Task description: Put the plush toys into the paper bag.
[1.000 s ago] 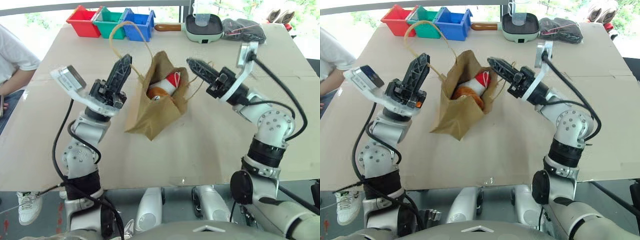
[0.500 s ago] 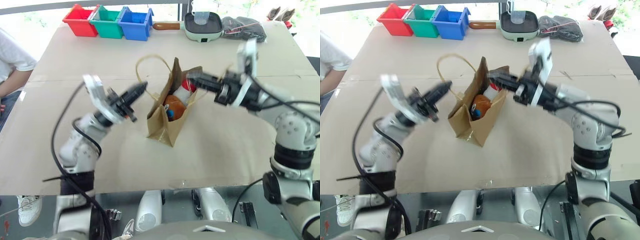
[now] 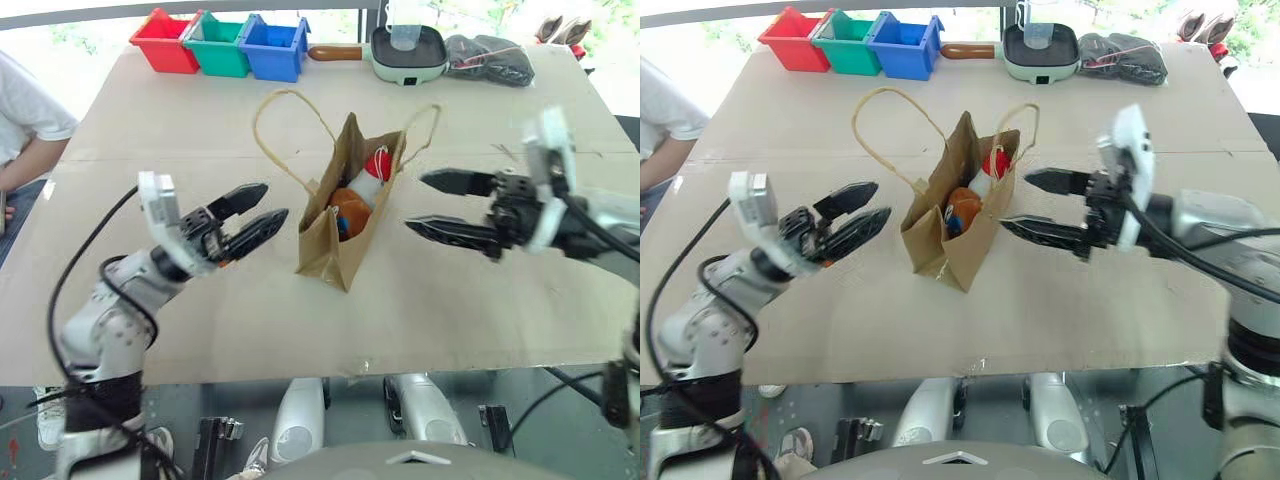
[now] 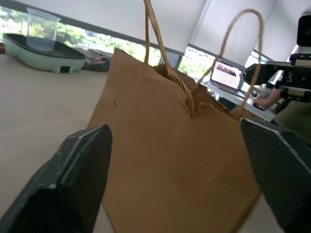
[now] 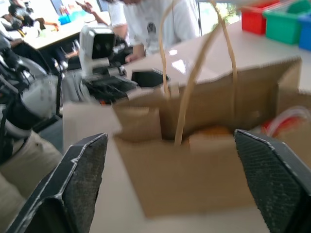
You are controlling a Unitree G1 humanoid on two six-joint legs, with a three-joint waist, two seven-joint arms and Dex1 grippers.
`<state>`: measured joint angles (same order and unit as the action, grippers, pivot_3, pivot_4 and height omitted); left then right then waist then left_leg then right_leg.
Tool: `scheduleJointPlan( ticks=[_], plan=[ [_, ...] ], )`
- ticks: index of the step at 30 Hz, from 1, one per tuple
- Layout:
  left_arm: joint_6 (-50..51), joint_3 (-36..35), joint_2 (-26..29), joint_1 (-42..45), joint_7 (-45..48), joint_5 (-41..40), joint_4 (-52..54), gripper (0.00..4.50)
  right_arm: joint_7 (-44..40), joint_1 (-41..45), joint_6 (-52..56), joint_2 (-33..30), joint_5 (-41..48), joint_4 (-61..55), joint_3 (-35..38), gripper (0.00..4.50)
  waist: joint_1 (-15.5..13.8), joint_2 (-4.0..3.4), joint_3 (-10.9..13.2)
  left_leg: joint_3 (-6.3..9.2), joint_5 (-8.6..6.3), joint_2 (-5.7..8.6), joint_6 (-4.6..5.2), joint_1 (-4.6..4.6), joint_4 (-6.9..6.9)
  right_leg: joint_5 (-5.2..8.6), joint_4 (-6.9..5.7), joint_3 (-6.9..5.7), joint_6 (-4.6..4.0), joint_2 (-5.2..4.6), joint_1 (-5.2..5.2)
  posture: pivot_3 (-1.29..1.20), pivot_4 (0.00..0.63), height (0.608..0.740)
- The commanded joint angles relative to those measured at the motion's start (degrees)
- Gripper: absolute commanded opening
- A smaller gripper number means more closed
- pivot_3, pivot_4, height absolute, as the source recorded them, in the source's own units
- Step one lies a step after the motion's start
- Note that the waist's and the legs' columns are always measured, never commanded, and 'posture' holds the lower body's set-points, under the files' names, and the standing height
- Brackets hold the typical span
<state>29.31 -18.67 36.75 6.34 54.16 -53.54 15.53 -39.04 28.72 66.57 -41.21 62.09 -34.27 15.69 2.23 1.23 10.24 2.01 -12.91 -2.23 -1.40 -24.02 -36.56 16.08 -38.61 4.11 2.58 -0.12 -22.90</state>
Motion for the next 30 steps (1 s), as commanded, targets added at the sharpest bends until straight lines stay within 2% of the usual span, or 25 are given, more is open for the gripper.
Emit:
scheduleJointPlan(
  ticks=[1, 2, 5, 7, 8, 11, 12, 18, 24, 28, 30],
  plan=[
    [-0.3, 1.1, 2.4, -2.6, 2.9, 1.6, 5.4, 4.47, 0.4, -4.0, -1.4, -3.6, -1.1, -5.6, -1.6, 4.11, 0.0, 0.0, 0.0, -0.02, 0.0, 0.0, 0.0, 0.03, 0.0, 0.0, -0.01, 0.01, 0.0, 0.0, 0.01, 0.0, 0.15, 0.74],
    [-0.4, 1.4, 2.6, -2.9, 3.1, 2.0, 5.6, 4.47, 0.5, -4.8, -2.4, -4.2, -2.3, -6.1, -2.8, 4.11, 0.0, 0.0, 0.0, -0.02, 0.0, 0.0, 0.0, 0.03, 0.0, 0.0, 0.0, 0.01, 0.0, 0.01, 0.01, 0.0, 0.15, 0.74],
    [-2.0, 4.1, 1.3, -3.4, 0.7, 5.6, 7.9, 4.5, 3.0, -6.3, -9.5, -1.1, -12.7, -4.8, -12.7, 3.29, 0.1, 0.03, 0.0, -0.05, 0.0, -0.01, 0.0, 0.1, -0.03, 0.02, -0.01, 0.07, 0.02, 0.06, 0.02, 0.0, 0.15, 0.74],
    [-3.2, 6.4, 0.1, -3.9, -1.9, 8.9, 10.0, 4.5, 4.7, -5.7, -15.9, 4.1, -20.4, -1.4, -20.9, 2.48, 0.2, 0.06, 0.0, -0.09, 0.01, -0.03, -0.01, 0.17, -0.04, 0.1, -0.02, 0.11, 0.17, 0.08, 0.04, 0.0, 0.15, 0.74],
    [-3.4, 7.2, -0.5, -4.2, -3.4, 10.2, 11.0, 4.5, 5.2, -5.2, -18.9, 7.1, -23.3, 0.7, -24.0, 1.9, 0.2, 0.08, -0.1, -0.08, 0.01, -0.04, -0.01, 0.18, -0.05, 0.1, -0.02, 0.11, 0.17, 0.09, 0.06, 0.0, 0.15, 0.74],
    [-3.6, 8.1, -1.6, -5.3, -6.7, 12.6, 13.1, 4.5, 4.4, -3.5, -25.4, 13.9, -29.0, 6.3, -30.1, 0.42, 0.2, 0.05, 0.0, -0.11, 0.01, -0.04, -0.01, 0.14, -0.04, 0.01, -0.07, 0.16, 0.01, 0.11, 0.01, 0.0, 0.15, 0.74],
    [-3.7, 8.1, -2.0, -5.6, -7.8, 13.3, 13.5, 4.5, 3.9, -2.8, -27.0, 15.9, -30.3, 8.3, -31.5, 0.07, 0.1, 0.06, 0.0, -0.11, 0.01, -0.04, -0.01, 0.12, -0.04, 0.0, -0.12, 0.16, 0.0, 0.1, -0.01, 0.0, 0.15, 0.74],
    [-1.8, 9.6, -4.9, -4.7, -16.4, 16.4, 15.6, 4.5, 0.2, 0.5, -34.2, 22.2, -35.9, 17.9, -35.5, 0.07, -0.2, 0.08, 0.0, -0.04, 0.01, 0.0, -0.02, 0.1, -0.06, -0.01, -0.15, 0.08, 0.0, 0.02, 0.01, 0.0, 0.15, 0.74],
    [-3.2, 11.8, -11.3, -1.9, -24.4, 21.0, 12.3, 4.5, -2.2, 1.3, -38.5, 26.2, -39.1, 23.5, -36.7, 0.07, -0.2, 0.09, -0.1, -0.03, 0.01, 0.01, -0.02, 0.14, -0.13, -0.01, -0.24, 0.08, 0.0, 0.03, 0.04, 0.0, 0.15, 0.74],
    [-4.5, 12.6, -14.6, -0.8, -26.5, 22.8, 11.0, 2.79, -2.5, 0.7, -40.7, 26.6, -41.1, 23.4, -36.0, 0.0, -0.1, 0.09, -0.1, 0.0, 0.01, 0.0, -0.02, 0.14, -0.18, -0.02, -0.27, 0.05, 0.0, 0.05, 0.05, 0.0, 0.15, 0.74],
    [-5.2, 12.3, -15.7, -0.4, -27.1, 23.2, 10.3, 2.13, -3.1, -0.3, -41.2, 25.3, -41.4, 21.5, -35.0, 0.0, -0.2, 0.09, -0.1, 0.01, 0.01, 0.0, -0.02, 0.13, -0.18, -0.02, -0.27, 0.04, -0.01, 0.04, 0.06, 0.0, 0.15, 0.74]
  ],
)
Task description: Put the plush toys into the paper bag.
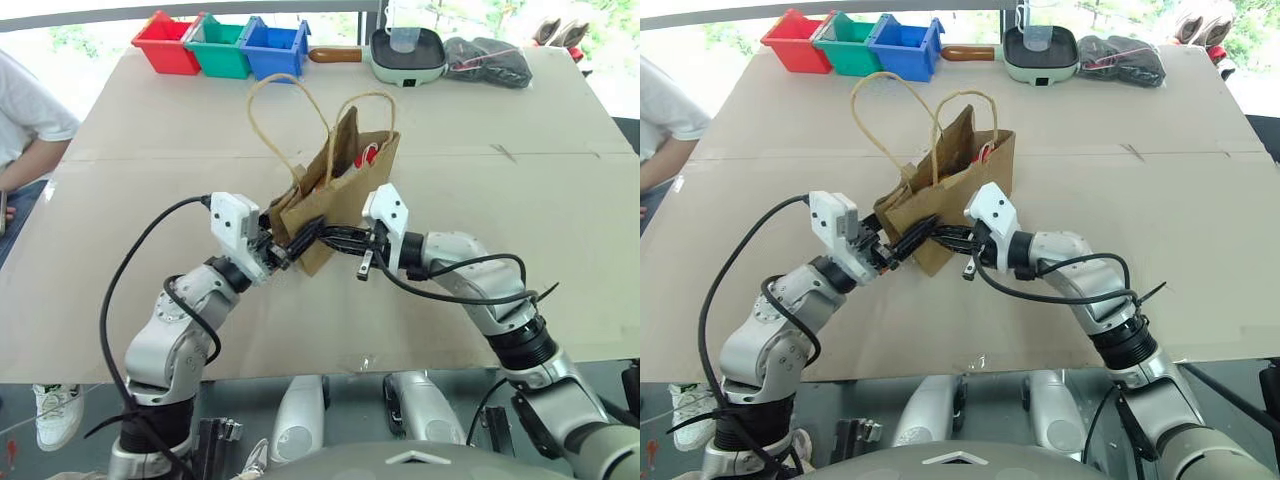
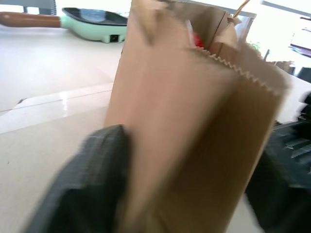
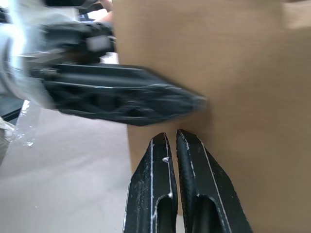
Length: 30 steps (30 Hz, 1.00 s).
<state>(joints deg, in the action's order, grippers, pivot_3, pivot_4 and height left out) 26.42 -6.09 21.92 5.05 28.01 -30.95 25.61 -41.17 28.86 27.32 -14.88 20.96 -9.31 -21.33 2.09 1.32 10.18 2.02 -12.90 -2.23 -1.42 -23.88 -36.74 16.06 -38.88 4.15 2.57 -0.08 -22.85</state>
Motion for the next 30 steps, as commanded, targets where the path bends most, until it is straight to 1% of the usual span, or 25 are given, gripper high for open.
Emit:
scheduleJointPlan(
  ticks=[1, 4, 5, 7, 9, 10, 11, 12, 13, 14, 15, 16, 17, 21, 25, 30],
  plan=[
    [-2.6, -0.5, -0.8, 1.1, 0.0, 0.3, -0.4, 1.76, -2.0, -1.6, -3.1, -1.4, 1.1, -4.6, 3.4, 0.0, -0.1, 0.0, 0.0, 0.0, 0.0, 0.0, 0.0, 0.0, 0.0, 0.0, 0.0, 0.0, 0.0, 0.0, 0.0, 0.0, 0.15, 0.74],
    [-3.9, -1.6, 0.9, 2.5, 4.9, -1.1, -3.5, 0.42, -3.7, -4.9, -2.8, -5.7, 2.4, -9.5, 6.9, 0.0, -0.3, 0.0, 0.0, 0.02, 0.0, 0.02, 0.0, 0.0, -0.02, 0.0, 0.03, -0.04, 0.0, -0.02, 0.07, 0.0, 0.15, 0.74],
    [-4.5, -1.8, 2.4, 3.5, 8.2, -1.7, -5.3, 0.01, -4.0, -6.5, -2.4, -8.0, 2.6, -11.7, 8.6, 0.25, -0.4, 0.0, 0.0, 0.02, 0.0, 0.03, 0.0, 0.0, -0.04, 0.0, 0.03, -0.04, 0.0, -0.04, 0.09, 0.0, 0.15, 0.74],
    [-6.6, -1.8, 6.0, 6.3, 16.3, -2.3, -9.6, 0.0, -5.0, -10.2, -1.9, -12.2, 3.9, -16.0, 12.3, 0.85, -0.3, -0.02, 0.0, 0.03, 0.0, 0.04, 0.0, 0.01, -0.07, 0.0, 0.03, -0.06, 0.01, -0.03, 0.09, 0.0, 0.15, 0.74],
    [-10.5, -0.8, 11.0, 13.2, 29.2, -2.2, -18.8, 0.0, -5.7, -15.9, -1.2, -17.2, 6.2, -21.0, 19.6, 1.54, -1.0, -0.04, 0.0, 0.06, 0.0, 0.04, 0.0, 0.01, -0.08, 0.01, 0.0, -0.08, 0.0, -0.01, 0.11, 0.0, 0.15, 0.74],
    [-12.2, -0.3, 12.6, 16.4, 34.3, -1.9, -23.2, 0.0, -6.0, -18.4, -1.5, -19.5, 6.5, -22.6, 22.5, 2.06, -1.2, -0.04, 0.0, 0.15, 0.0, 0.03, 0.0, -0.03, -0.11, 0.02, 0.04, -0.2, -0.01, 0.05, 0.1, 0.0, 0.15, 0.74],
    [-13.5, 0.1, 13.4, 18.4, 37.5, -1.7, -26.1, 0.0, -6.1, -20.2, -1.8, -21.0, 6.8, -23.6, 24.2, 2.59, -1.2, -0.06, 0.0, 0.13, 0.0, 0.02, 0.0, -0.02, -0.12, 0.03, 0.04, -0.2, -0.01, 0.06, 0.11, 0.0, 0.15, 0.74],
    [-15.3, 1.0, 14.3, 21.4, 42.4, -1.1, -30.5, 0.0, -7.0, -22.5, -2.0, -22.5, 7.8, -24.6, 26.8, 3.02, -1.1, -0.06, 0.0, 0.08, 0.0, 0.03, 0.0, -0.02, -0.12, 0.03, 0.03, -0.18, -0.01, 0.04, 0.12, 0.0, 0.15, 0.74],
    [-16.6, 2.2, 14.9, 24.5, 47.6, -0.7, -35.0, 0.0, -7.7, -25.3, -2.0, -23.7, 9.1, -25.4, 30.1, 3.35, -1.1, -0.05, 0.0, 0.0, 0.0, 0.03, 0.01, 0.01, -0.13, 0.02, 0.05, -0.09, 0.0, 0.03, 0.13, 0.0, 0.15, 0.74],
    [-18.5, 3.4, 15.0, 28.6, 52.9, 0.2, -40.8, 0.0, -8.8, -28.5, -2.1, -25.1, 10.0, -26.4, 33.6, 3.93, -1.2, -0.03, 0.0, -0.03, 0.0, 0.04, 0.01, 0.01, -0.13, 0.02, 0.05, -0.07, 0.01, 0.02, 0.14, 0.0, 0.15, 0.74],
    [-20.4, 4.5, 14.7, 32.3, 57.3, 1.3, -46.2, 0.0, -9.7, -31.2, -2.5, -26.2, 10.7, -27.1, 36.6, 4.3, -1.3, -0.03, 0.0, 0.0, -0.01, 0.04, 0.01, -0.01, -0.13, 0.02, 0.07, -0.1, 0.01, 0.04, 0.14, 0.0, 0.15, 0.74],
    [-21.9, 5.3, 14.2, 35.4, 60.6, 2.0, -50.9, 0.0, -10.1, -33.1, -2.8, -26.8, 11.3, -27.7, 38.8, 4.41, -1.4, -0.03, 0.0, 0.0, -0.01, 0.05, 0.01, -0.02, -0.14, 0.03, 0.06, -0.11, 0.01, 0.05, 0.15, 0.0, 0.15, 0.74],
    [-23.1, 6.2, 13.8, 37.9, 62.8, 2.3, -54.7, 0.0, -10.4, -34.4, -3.1, -27.1, 12.2, -28.0, 40.6, 4.41, -1.4, -0.03, 0.0, 0.02, -0.01, 0.06, 0.01, -0.03, -0.14, 0.03, 0.06, -0.13, 0.01, 0.04, 0.15, 0.0, 0.15, 0.74],
    [-25.3, 12.7, 13.7, 44.2, 64.5, 0.8, -63.8, 0.0, -11.2, -37.6, -3.3, -28.1, 14.4, -27.6, 46.0, 4.41, -0.3, -0.01, 0.0, -0.02, -0.01, 0.05, 0.02, -0.05, -0.26, 0.02, 0.05, -0.04, 0.03, 0.06, 0.16, 0.0, 0.15, 0.74],
    [-27.2, 18.5, 13.6, 46.9, 64.5, 1.0, -70.3, 0.0, -12.2, -38.9, -3.9, -29.5, 13.9, -26.6, 47.0, 4.41, 0.2, -0.01, 0.0, 0.03, -0.01, 0.04, 0.03, -0.05, -0.27, 0.02, 0.01, -0.06, 0.03, 0.08, 0.16, 0.0, 0.15, 0.74],
    [-31.1, 20.5, 13.2, 48.8, 64.5, 2.5, -75.7, 0.0, -11.7, -37.8, -3.3, -30.0, 14.2, -27.0, 45.2, 4.41, 0.1, -0.01, 0.0, 0.05, -0.01, 0.03, 0.03, -0.07, -0.31, 0.02, -0.01, -0.08, 0.03, 0.09, 0.16, 0.0, 0.15, 0.74]
  ],
)
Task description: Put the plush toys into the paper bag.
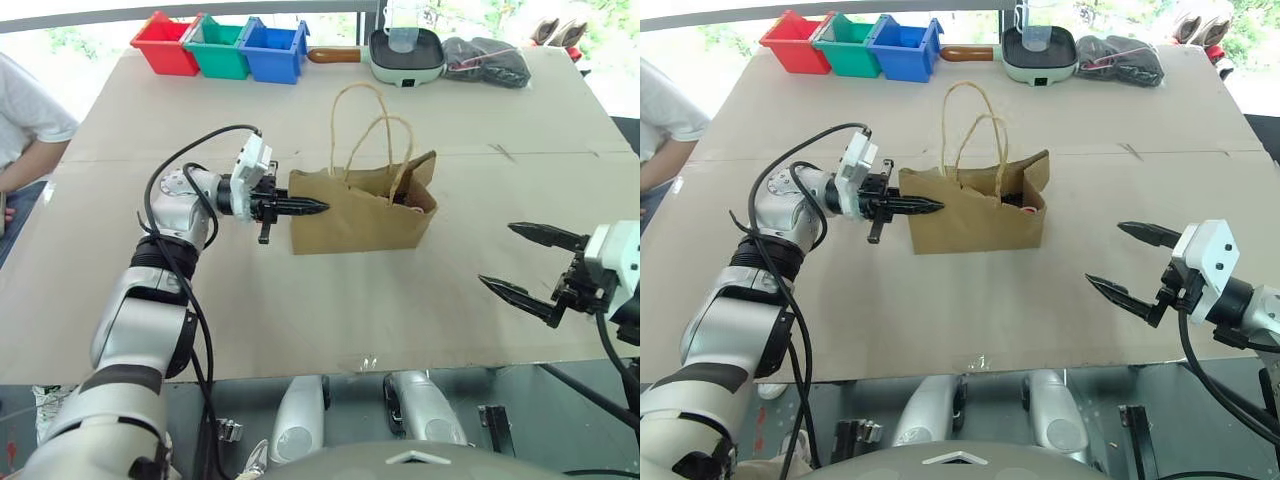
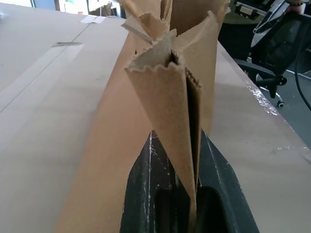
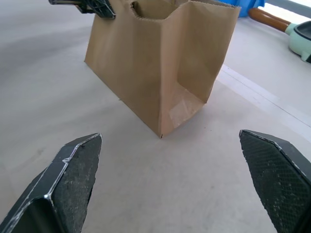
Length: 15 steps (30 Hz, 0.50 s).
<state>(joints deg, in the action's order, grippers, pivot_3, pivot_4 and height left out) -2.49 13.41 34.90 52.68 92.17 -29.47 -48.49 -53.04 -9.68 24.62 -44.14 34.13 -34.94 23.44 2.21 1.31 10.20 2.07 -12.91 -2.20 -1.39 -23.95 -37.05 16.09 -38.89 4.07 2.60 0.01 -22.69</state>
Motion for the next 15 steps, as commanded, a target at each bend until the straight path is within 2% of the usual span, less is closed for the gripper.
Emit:
scheduleJointPlan(
  ticks=[1, 3, 4, 8, 9, 15],
  plan=[
    [-2.3, 1.1, 0.2, 1.3, 0.3, 0.9, -1.9, 0.56, 0.2, 1.0, -0.5, -0.8, 1.1, -1.4, 0.0, 4.5, 0.0, 0.0, 0.0, 0.0, 0.0, 0.0, 0.0, -0.01, -0.02, 0.0, 0.0, 0.0, 0.0, 0.0, 0.0, 0.0, 0.15, 0.74],
    [-2.2, -0.4, -0.2, 1.2, 0.3, 0.8, -2.0, 1.06, 0.0, 1.4, -0.5, -0.7, 1.1, -1.4, -0.9, 4.5, 0.0, 0.0, 0.0, -0.01, 0.0, 0.0, 0.0, -0.01, -0.03, 0.0, -0.01, 0.0, 0.0, 0.0, 0.01, 0.0, 0.15, 0.74],
    [-1.3, -1.2, 0.3, 0.7, 0.3, 0.1, -0.8, 1.62, -0.1, 1.6, -0.5, -0.7, 1.1, -1.3, -1.3, 4.5, 0.0, 0.0, 0.0, 0.0, 0.0, 0.0, 0.0, -0.01, -0.03, 0.0, -0.01, 0.0, 0.0, 0.0, 0.01, 0.0, 0.15, 0.74],
    [4.6, -5.8, 2.7, -1.2, 0.3, -2.1, 4.8, 3.24, -0.9, 2.0, -0.4, -1.1, 1.8, -0.9, -1.2, 4.5, 0.0, 0.0, 0.0, 0.01, 0.0, 0.0, 0.0, -0.03, -0.04, 0.0, -0.02, -0.01, 0.0, 0.0, 0.0, 0.0, 0.15, 0.74],
    [7.7, -7.6, 4.7, -3.6, 0.1, -3.1, 8.9, 3.65, -1.7, 1.9, -0.5, -1.5, 2.1, -0.3, -0.5, 4.5, 0.1, 0.0, 0.0, 0.01, 0.0, -0.01, 0.0, -0.03, -0.04, 0.0, -0.02, -0.01, 0.0, 0.0, 0.0, 0.0, 0.15, 0.74],
    [25.1, -21.2, 13.1, -20.3, -10.3, -10.8, 32.7, 3.65, -3.8, -0.1, -0.4, -2.8, 3.9, 1.5, 3.3, 4.5, 0.1, -0.03, 0.0, 0.01, 0.0, -0.1, 0.0, 0.03, -0.01, 0.0, -0.07, -0.02, -0.02, -0.01, -0.01, 0.0, 0.15, 0.74]
  ],
)
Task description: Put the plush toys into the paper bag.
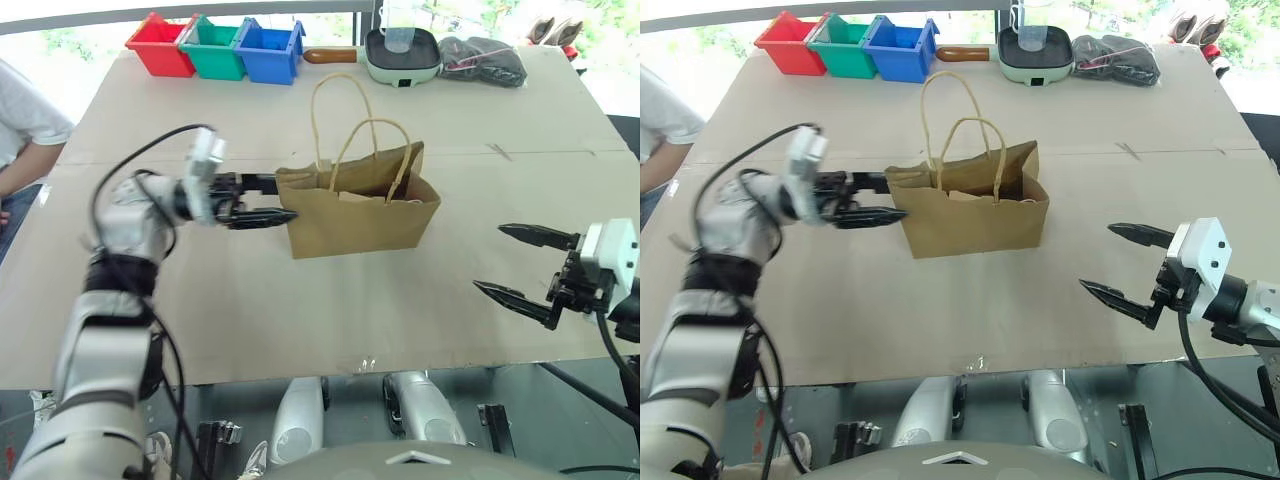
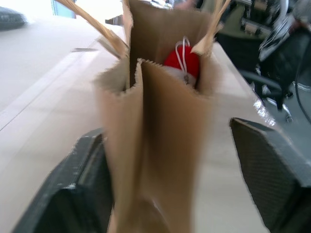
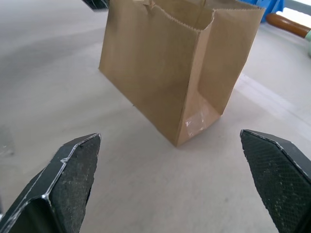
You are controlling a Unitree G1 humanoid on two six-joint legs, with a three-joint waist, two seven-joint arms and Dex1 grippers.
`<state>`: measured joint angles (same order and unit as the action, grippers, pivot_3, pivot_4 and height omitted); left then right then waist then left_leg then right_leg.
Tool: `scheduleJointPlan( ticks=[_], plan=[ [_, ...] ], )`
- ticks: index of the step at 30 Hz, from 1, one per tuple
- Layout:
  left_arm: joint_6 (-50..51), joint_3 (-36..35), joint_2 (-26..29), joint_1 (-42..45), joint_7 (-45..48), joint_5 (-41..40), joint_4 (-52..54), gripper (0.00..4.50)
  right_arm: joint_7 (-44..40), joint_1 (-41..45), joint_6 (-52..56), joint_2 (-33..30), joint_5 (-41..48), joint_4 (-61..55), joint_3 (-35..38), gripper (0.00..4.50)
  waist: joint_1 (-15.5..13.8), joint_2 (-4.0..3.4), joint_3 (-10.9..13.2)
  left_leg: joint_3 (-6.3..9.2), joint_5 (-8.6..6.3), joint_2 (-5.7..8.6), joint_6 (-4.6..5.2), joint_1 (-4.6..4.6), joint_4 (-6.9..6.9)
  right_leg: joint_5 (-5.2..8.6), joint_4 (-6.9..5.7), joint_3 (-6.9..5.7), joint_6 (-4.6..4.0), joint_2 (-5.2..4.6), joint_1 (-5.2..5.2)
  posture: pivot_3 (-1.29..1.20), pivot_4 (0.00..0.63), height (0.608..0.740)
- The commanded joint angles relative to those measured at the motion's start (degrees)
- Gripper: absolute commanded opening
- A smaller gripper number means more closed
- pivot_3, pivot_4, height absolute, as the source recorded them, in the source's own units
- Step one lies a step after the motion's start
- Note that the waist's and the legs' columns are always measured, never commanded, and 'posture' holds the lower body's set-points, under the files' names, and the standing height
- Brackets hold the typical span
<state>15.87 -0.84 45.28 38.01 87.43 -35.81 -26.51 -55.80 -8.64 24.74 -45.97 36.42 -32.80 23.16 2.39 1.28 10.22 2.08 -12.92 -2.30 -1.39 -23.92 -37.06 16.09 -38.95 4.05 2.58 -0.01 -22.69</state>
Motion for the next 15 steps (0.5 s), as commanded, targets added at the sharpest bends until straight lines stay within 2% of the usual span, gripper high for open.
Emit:
scheduleJointPlan(
  ticks=[1, 4, 6, 9, 15],
  plan=[
    [9.2, -9.5, 3.5, -9.1, -7.9, -5.9, 14.5, 3.65, -1.3, -1.9, -0.4, -1.0, 2.0, -0.5, 4.6, 4.5, -0.3, 0.0, 0.0, 0.01, 0.0, 0.0, 0.0, 0.0, 0.0, 0.0, 0.01, -0.01, 0.0, -0.02, 0.01, 0.0, 0.15, 0.74],
    [15.8, -17.3, 4.4, -21.3, -14.6, -10.3, 26.9, 3.65, -1.5, -4.7, -0.2, -0.9, 2.9, -0.8, 7.8, 4.5, -0.6, 0.0, 0.0, -0.01, 0.0, 0.0, 0.0, 0.0, -0.04, 0.0, 0.04, -0.03, 0.01, -0.11, 0.07, 0.0, 0.15, 0.74],
    [19.1, -23.3, 2.5, -33.1, -21.4, -12.2, 38.0, 3.65, -1.6, -7.0, -0.7, -0.6, 2.6, -0.6, 10.0, 4.5, -0.6, 0.02, 0.0, -0.03, -0.01, -0.08, 0.01, 0.03, -0.05, 0.0, 0.09, 0.0, 0.01, -0.18, 0.14, 0.0, 0.15, 0.74],
    [19.6, -27.5, -0.3, -44.7, -26.8, -11.7, 46.7, 3.65, -1.4, -9.3, -1.4, -0.3, 1.5, 0.1, 10.8, 4.5, -0.7, 0.05, 0.0, -0.05, -0.02, -0.12, 0.02, 0.12, -0.04, 0.0, 0.08, 0.02, 0.01, -0.22, 0.2, 0.0, 0.15, 0.74],
    [16.0, -29.1, -3.0, -53.8, -32.5, -7.0, 51.6, 3.65, -1.9, -12.7, -2.2, -0.4, -0.2, 1.4, 11.7, 4.5, -1.7, 0.01, -0.1, -0.11, -0.01, -0.01, 0.01, 0.21, -0.2, 0.21, 0.05, 0.04, 0.05, -0.11, 0.24, 0.0, 0.15, 0.74]
  ],
)
